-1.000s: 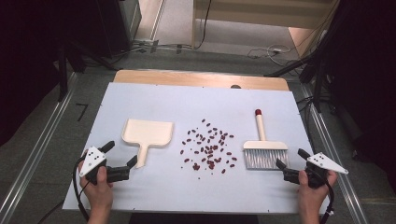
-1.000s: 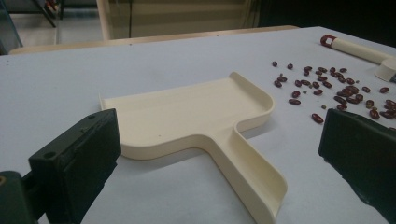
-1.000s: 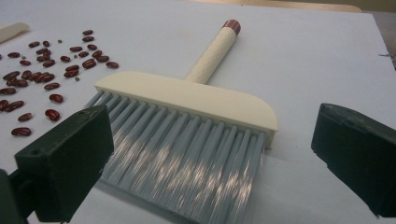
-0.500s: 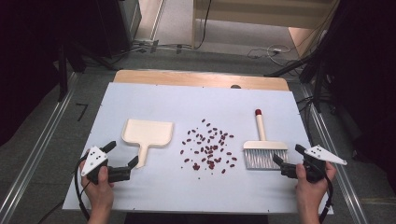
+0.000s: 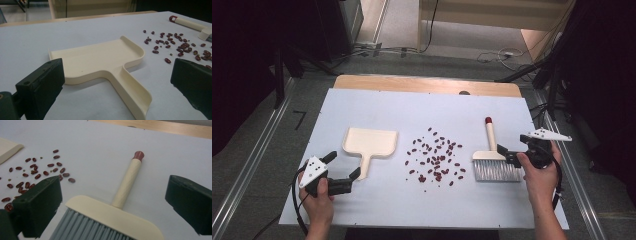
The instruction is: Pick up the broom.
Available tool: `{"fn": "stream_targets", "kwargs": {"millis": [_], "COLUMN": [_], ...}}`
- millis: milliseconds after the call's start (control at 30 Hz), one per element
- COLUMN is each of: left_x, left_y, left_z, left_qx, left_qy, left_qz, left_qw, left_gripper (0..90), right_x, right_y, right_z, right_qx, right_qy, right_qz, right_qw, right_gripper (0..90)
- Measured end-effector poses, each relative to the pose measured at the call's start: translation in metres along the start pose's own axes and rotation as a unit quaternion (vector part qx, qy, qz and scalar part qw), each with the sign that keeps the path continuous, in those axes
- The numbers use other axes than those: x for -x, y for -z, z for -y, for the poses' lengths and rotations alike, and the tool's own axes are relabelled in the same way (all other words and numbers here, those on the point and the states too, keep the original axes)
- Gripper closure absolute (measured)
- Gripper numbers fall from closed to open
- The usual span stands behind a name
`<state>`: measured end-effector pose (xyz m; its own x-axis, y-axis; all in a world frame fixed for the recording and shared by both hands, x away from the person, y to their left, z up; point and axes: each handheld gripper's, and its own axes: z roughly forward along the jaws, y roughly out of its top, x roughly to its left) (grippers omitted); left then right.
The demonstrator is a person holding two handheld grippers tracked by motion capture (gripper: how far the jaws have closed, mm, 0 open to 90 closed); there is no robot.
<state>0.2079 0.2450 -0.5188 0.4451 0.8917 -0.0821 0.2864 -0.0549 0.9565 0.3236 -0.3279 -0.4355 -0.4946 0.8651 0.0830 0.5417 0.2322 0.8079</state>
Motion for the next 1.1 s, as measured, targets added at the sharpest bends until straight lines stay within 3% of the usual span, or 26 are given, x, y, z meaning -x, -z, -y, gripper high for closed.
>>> {"fn": "stream_targets", "kwargs": {"millis": [300,467,633,667,867,933,1100], "left_x": [0.000,0.000,0.000,0.000,0.000,0.000,0.000], "left_y": [0.000,0.000,0.000,0.000,-0.001,-0.001,-0.001], "left_z": [0.000,0.000,0.000,0.000,0.000,0.000,0.000], "left_qx": [-0.003,-0.004,-0.004,-0.004,-0.004,-0.005,-0.005], "left_qy": [-0.002,-0.002,-0.002,-0.002,-0.003,-0.003,-0.004], "left_qz": [-0.007,-0.007,-0.006,-0.005,-0.004,-0.003,-0.003], "left_qw": [1.0000,1.0000,1.0000,1.0000,1.0000,1.0000,1.0000], "left_gripper": [0.0,0.0,0.0,0.0,0.0,0.0,0.0], "right_x": [0.010,0.014,0.017,0.019,0.023,0.023,0.022], "right_y": [-0.022,-0.037,-0.052,-0.059,-0.077,-0.084,-0.092], "right_z": [-0.028,-0.040,-0.048,-0.049,-0.049,-0.048,-0.048], "right_qx": [-0.043,-0.074,-0.097,-0.112,-0.148,-0.162,-0.195], "right_qy": [-0.018,-0.026,-0.033,-0.040,-0.048,-0.042,-0.056], "right_qz": [0.005,0.015,0.049,0.060,0.056,0.069,0.058], "right_qw": [0.9989,0.9968,0.9935,0.9911,0.9863,0.9835,0.9775], "right_gripper": [7.1,17.3,29.3,32.3,37.9,43.0,45.0]}}
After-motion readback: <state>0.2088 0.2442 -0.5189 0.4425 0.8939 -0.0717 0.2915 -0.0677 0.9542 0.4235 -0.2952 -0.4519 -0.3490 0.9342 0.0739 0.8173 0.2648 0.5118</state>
